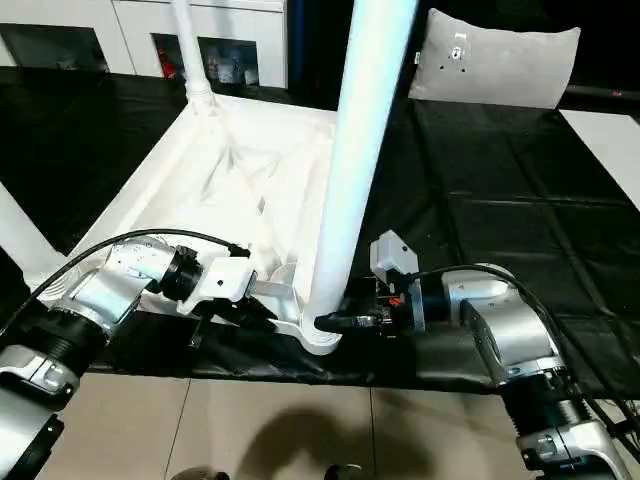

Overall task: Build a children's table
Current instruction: Rotate leg to tighten

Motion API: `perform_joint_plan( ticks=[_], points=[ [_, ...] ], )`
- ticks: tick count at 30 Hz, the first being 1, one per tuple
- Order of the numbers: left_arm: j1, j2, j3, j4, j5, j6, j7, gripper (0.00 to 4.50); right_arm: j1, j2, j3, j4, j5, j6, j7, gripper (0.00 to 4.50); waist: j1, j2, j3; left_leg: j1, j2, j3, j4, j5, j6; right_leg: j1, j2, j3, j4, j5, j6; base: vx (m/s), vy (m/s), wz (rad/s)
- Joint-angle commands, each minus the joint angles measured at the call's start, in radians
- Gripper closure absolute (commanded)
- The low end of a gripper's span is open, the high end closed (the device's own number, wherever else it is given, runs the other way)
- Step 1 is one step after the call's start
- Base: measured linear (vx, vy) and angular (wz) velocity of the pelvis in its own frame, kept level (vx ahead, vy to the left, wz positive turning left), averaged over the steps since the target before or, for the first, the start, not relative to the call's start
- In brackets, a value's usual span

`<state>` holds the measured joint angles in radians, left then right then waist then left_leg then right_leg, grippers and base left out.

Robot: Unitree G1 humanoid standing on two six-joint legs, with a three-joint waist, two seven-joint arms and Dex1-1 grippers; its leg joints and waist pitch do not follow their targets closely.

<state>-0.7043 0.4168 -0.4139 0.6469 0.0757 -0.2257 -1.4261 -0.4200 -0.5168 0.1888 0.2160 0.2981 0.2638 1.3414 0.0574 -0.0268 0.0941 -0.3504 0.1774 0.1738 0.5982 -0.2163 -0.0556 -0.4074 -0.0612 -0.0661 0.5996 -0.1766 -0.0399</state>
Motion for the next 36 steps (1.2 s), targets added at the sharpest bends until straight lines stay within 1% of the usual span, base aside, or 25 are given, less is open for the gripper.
perform_joint_plan(
  ticks=[1, 8, 11, 12, 13, 14, 15, 16, 17, 18, 19, 20, 21, 23, 24, 25, 26, 28, 29, 30, 31, 32, 33, 34, 36],
  points=[
    [0.006, -0.001, -0.053, 0.017, 0.049, -0.017, -0.01, 4.5, 0.001, 0.003, 0.032, -0.011, 0.005, -0.012, 0.048, 2.51, -0.004, -0.01, -0.074, 0.0, 0.059, -0.009, -0.063, -0.022, 0.119, 0.061, -0.089, 0.056, -0.053, -0.129, -0.248, 0.0, 0.0, 0.0],
    [0.01, 0.002, -0.051, 0.026, 0.057, -0.011, 0.001, 4.5, 0.019, 0.005, 0.041, -0.031, 0.012, -0.003, 0.05, 2.56, -0.004, -0.011, -0.073, 0.0, 0.058, -0.009, -0.063, -0.024, 0.116, 0.061, -0.087, 0.057, -0.054, -0.137, -0.241, 0.0, 0.0, 0.0],
    [0.019, -0.002, -0.04, 0.016, 0.045, 0.016, 0.009, 4.5, 0.043, 0.011, 0.044, -0.067, 0.028, 0.026, 0.04, 2.56, -0.002, -0.009, -0.071, 0.001, 0.06, -0.009, -0.064, -0.026, 0.117, 0.06, -0.088, 0.057, -0.054, -0.138, -0.24, 0.0, 0.0, 0.0],
    [0.024, -0.008, -0.027, 0.003, 0.036, 0.049, 0.027, 4.5, 0.059, 0.022, 0.04, -0.092, 0.039, 0.055, 0.01, 2.56, -0.001, -0.004, -0.07, 0.001, 0.06, -0.009, -0.064, -0.027, 0.116, 0.059, -0.088, 0.057, -0.054, -0.137, -0.242, 0.0, 0.0, 0.0],
    [0.027, -0.015, -0.009, -0.013, 0.038, 0.1, 0.075, 4.5, 0.084, 0.045, 0.031, -0.131, 0.056, 0.108, -0.048, 2.56, -0.001, -0.004, -0.07, 0.002, 0.061, -0.009, -0.065, -0.02, 0.114, 0.059, -0.087, 0.058, -0.052, -0.12, -0.245, 0.0, 0.0, 0.0],
    [0.027, -0.015, -0.009, -0.013, 0.038, 0.1, 0.075, 4.5, 0.084, 0.045, 0.031, -0.131, 0.056, 0.108, -0.048, 2.56, 0.0, -0.004, -0.069, 0.004, 0.064, -0.01, -0.067, -0.022, 0.111, 0.059, -0.087, 0.059, -0.054, -0.119, -0.245, 0.0, 0.0, 0.0],
    [0.03, -0.028, 0.014, -0.041, 0.03, 0.188, 0.124, 4.5, 0.107, 0.08, 0.03, -0.162, 0.049, 0.143, -0.127, 2.56, -0.003, -0.002, -0.063, 0.003, 0.063, -0.01, -0.071, -0.051, 0.096, 0.056, -0.089, 0.058, -0.061, -0.17, -0.242, 0.0, 0.0, 0.0],
    [0.03, -0.028, 0.014, -0.041, 0.03, 0.188, 0.124, 4.5, 0.107, 0.08, 0.03, -0.162, 0.049, 0.143, -0.127, 2.56, -0.005, -0.002, -0.059, 0.002, 0.061, -0.011, -0.073, -0.073, 0.087, 0.055, -0.089, 0.057, -0.067, -0.212, -0.233, 0.0, 0.0, 0.0],
    [0.033, -0.045, 0.031, -0.076, 0.02, 0.258, 0.159, 4.5, 0.121, 0.115, 0.039, -0.179, 0.029, 0.154, -0.191, 2.56, -0.01, -0.004, -0.055, 0.006, 0.057, -0.011, -0.075, -0.126, 0.062, 0.054, -0.091, 0.057, -0.079, -0.317, -0.207, 0.0, 0.0, 0.0],
    [0.04, -0.066, 0.05, -0.121, 0.001, 0.344, 0.19, 4.5, 0.132, 0.161, 0.045, -0.186, -0.005, 0.158, -0.278, 2.56, -0.012, -0.006, -0.05, 0.007, 0.056, -0.012, -0.078, -0.149, 0.05, 0.052, -0.092, 0.058, -0.085, -0.372, -0.19, 0.0, 0.0, 0.0],
    [0.04, -0.066, 0.05, -0.121, 0.001, 0.344, 0.19, 4.5, 0.132, 0.161, 0.045, -0.186, -0.005, 0.158, -0.278, 2.56, -0.017, -0.006, -0.042, 0.008, 0.052, -0.017, -0.081, -0.19, 0.03, 0.046, -0.092, 0.054, -0.098, -0.506, -0.149, 0.0, 0.0, 0.0],
    [0.045, -0.103, 0.064, -0.177, -0.008, 0.44, 0.238, 4.5, 0.121, 0.246, 0.037, -0.162, -0.052, 0.198, -0.424, 2.56, -0.021, -0.007, -0.04, 0.01, 0.048, -0.019, -0.082, -0.209, 0.025, 0.045, -0.092, 0.052, -0.107, -0.572, -0.124, -0.064, -0.003, -0.08],
    [0.045, -0.113, 0.067, -0.19, -0.008, 0.464, 0.251, 4.5, 0.116, 0.272, 0.033, -0.156, -0.06, 0.213, -0.463, 2.57, -0.039, -0.008, -0.036, 0.008, 0.042, -0.029, -0.085, -0.249, 0.001, 0.041, -0.093, 0.046, -0.119, -0.688, -0.071, -0.064, -0.003, -0.08],
    [0.046, -0.135, 0.072, -0.215, 0.0, 0.514, 0.288, 4.5, 0.111, 0.315, 0.025, -0.158, -0.067, 0.247, -0.528, 2.57, -0.058, -0.007, -0.035, 0.001, 0.038, -0.037, -0.087, -0.271, -0.007, 0.045, -0.093, 0.036, -0.13, -0.739, -0.031, -0.067, 0.019, -0.16],
    [0.046, -0.164, 0.077, -0.235, 0.012, 0.558, 0.333, 4.5, 0.102, 0.357, 0.025, -0.155, -0.083, 0.263, -0.594, 2.57, -0.064, -0.005, -0.036, 0.0, 0.04, -0.039, -0.088, -0.277, -0.008, 0.046, -0.092, 0.034, -0.131, -0.735, -0.027, -0.064, 0.028, -0.17],
    [0.044, -0.187, 0.083, -0.245, 0.02, 0.586, 0.37, 4.5, 0.094, 0.389, 0.021, -0.146, -0.093, 0.272, -0.646, 2.57, -0.074, -0.002, -0.038, 0.004, 0.042, -0.042, -0.089, -0.293, -0.006, 0.043, -0.092, 0.03, -0.134, -0.707, -0.034, 0.0, 0.0, 0.0],
    [0.04, -0.213, 0.091, -0.247, 0.028, 0.612, 0.414, 4.5, 0.082, 0.427, 0.009, -0.129, -0.102, 0.283, -0.708, 2.57, -0.085, -0.001, -0.037, 0.001, 0.044, -0.043, -0.093, -0.297, -0.005, 0.043, -0.09, 0.03, -0.134, -0.67, -0.049, 0.0, 0.0, 0.0],
    [0.035, -0.255, 0.108, -0.253, 0.04, 0.662, 0.485, 4.5, 0.062, 0.482, -0.016, -0.1, -0.116, 0.293, -0.805, 2.57, -0.095, 0.001, -0.036, 0.006, 0.043, -0.045, -0.092, -0.328, -0.001, 0.039, -0.09, 0.025, -0.139, -0.665, -0.056, 0.0, 0.0, 0.0],
    [0.035, -0.255, 0.108, -0.253, 0.04, 0.662, 0.485, 4.5, 0.062, 0.482, -0.016, -0.1, -0.116, 0.293, -0.805, 2.57, -0.098, 0.003, -0.038, 0.01, 0.042, -0.044, -0.09, -0.325, 0.008, 0.038, -0.091, 0.027, -0.141, -0.639, -0.065, 0.0, 0.0, 0.0],
    [0.029, -0.296, 0.128, -0.253, 0.044, 0.696, 0.559, 4.5, 0.035, 0.536, -0.049, -0.054, -0.138, 0.273, -0.898, 2.57, -0.099, 0.004, -0.038, 0.01, 0.043, -0.042, -0.092, -0.316, 0.015, 0.039, -0.091, 0.031, -0.14, -0.613, -0.073, 0.0, 0.0, 0.0],
    [0.028, -0.305, 0.133, -0.254, 0.045, 0.706, 0.577, 4.5, 0.029, 0.55, -0.058, -0.043, -0.144, 0.269, -0.921, 2.57, -0.106, 0.005, -0.039, 0.008, 0.047, -0.039, -0.093, -0.306, 0.019, 0.035, -0.089, 0.037, -0.132, -0.552, -0.103, 0.0, 0.0, 0.0],
    [0.027, -0.318, 0.139, -0.26, 0.051, 0.719, 0.607, 4.5, 0.016, 0.573, -0.076, -0.021, -0.154, 0.266, -0.967, 2.57, -0.109, 0.006, -0.04, 0.006, 0.048, -0.041, -0.096, -0.317, 0.016, 0.038, -0.085, 0.036, -0.127, -0.511, -0.121, 0.0, 0.0, 0.0],
    [0.022, -0.329, 0.14, -0.259, 0.063, 0.715, 0.638, 4.5, -0.006, 0.599, -0.1, 0.013, -0.161, 0.26, -1.022, 2.57, -0.113, 0.015, -0.039, 0.004, 0.048, -0.041, -0.098, -0.316, 0.017, 0.037, -0.084, 0.041, -0.12, -0.465, -0.136, 0.0, 0.0, 0.0],
    [0.021, -0.332, 0.137, -0.261, 0.068, 0.712, 0.642, 4.5, -0.016, 0.61, -0.114, 0.031, -0.162, 0.247, -1.043, 2.57, -0.116, 0.011, -0.038, 0.003, 0.047, -0.039, -0.098, -0.321, 0.018, 0.036, -0.083, 0.04, -0.123, -0.46, -0.137, 0.0, 0.0, 0.0],
    [0.021, -0.333, 0.13, -0.27, 0.074, 0.717, 0.641, 4.5, -0.023, 0.615, -0.119, 0.048, -0.157, 0.227, -1.036, 2.57, -0.117, 0.01, -0.045, 0.002, 0.045, -0.034, -0.094, -0.286, 0.028, 0.041, -0.086, 0.049, -0.116, -0.387, -0.157, 0.0, 0.0, 0.0]
  ],
)
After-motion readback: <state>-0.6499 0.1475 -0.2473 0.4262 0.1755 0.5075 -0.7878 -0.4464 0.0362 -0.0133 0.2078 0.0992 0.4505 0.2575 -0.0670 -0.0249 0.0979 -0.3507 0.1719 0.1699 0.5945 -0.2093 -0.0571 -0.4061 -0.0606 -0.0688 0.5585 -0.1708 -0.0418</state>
